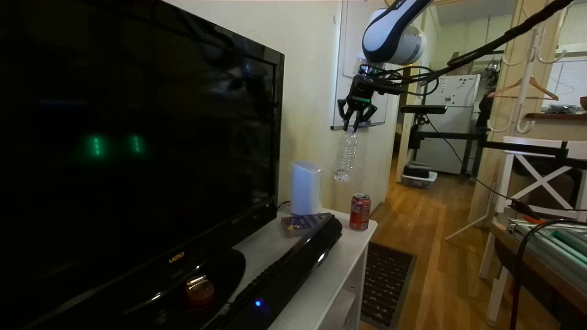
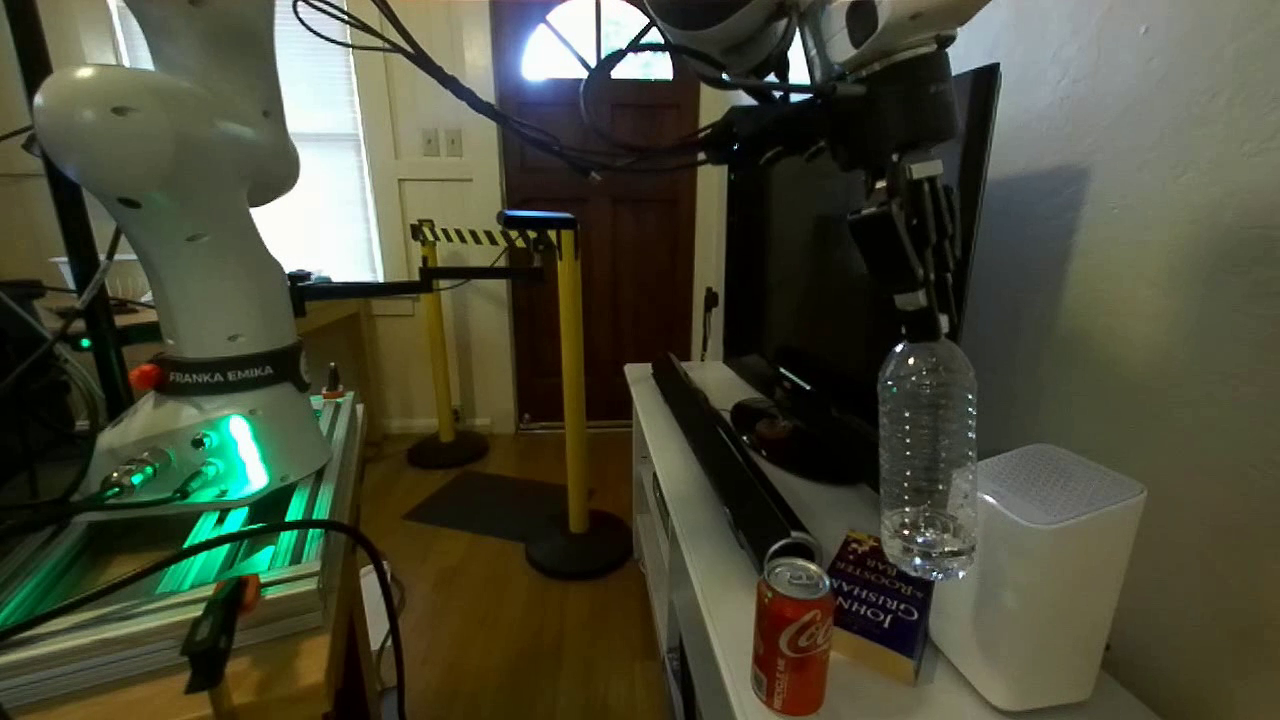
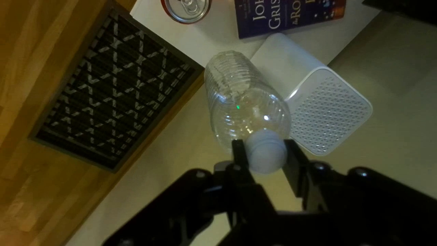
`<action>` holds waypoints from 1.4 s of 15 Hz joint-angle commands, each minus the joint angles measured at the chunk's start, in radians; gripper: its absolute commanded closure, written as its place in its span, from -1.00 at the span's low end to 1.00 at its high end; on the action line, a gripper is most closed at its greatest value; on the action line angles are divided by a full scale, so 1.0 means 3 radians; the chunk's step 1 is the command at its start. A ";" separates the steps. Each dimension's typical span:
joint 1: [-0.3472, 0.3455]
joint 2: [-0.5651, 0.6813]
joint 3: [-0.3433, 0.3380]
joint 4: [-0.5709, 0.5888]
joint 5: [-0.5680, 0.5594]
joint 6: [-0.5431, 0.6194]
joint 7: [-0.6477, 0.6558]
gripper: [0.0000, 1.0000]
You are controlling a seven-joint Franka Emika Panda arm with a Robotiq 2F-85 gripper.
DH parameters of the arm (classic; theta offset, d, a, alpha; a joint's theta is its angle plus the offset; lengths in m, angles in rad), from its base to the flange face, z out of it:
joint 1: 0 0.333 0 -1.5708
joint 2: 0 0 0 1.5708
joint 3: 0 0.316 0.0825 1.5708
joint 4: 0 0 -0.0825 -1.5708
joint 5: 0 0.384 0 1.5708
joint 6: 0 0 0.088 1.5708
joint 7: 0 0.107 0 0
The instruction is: Move the clear bottle to the right.
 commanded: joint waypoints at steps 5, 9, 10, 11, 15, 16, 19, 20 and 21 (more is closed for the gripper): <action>0.0004 0.0333 -0.0048 -0.0040 -0.0010 0.0432 0.0409 0.84; -0.0060 0.0547 0.0031 -0.0013 0.0202 0.0659 0.0293 0.84; -0.0105 0.0569 0.0100 -0.0018 0.0328 0.0695 0.0230 0.84; -0.0132 0.0600 0.0150 -0.0020 0.0430 0.0725 0.0189 0.84; -0.0225 0.0728 0.0317 0.0017 0.0732 0.0760 -0.0018 0.84; -0.0224 0.0763 0.0317 0.0029 0.0758 0.0753 -0.0037 0.84; -0.0253 0.0839 0.0325 0.0054 0.0806 0.0752 -0.0093 0.84; -0.0247 0.0867 0.0303 0.0064 0.0797 0.0754 -0.0089 0.84; -0.0261 0.0887 0.0308 0.0075 0.0806 0.0759 -0.0097 0.84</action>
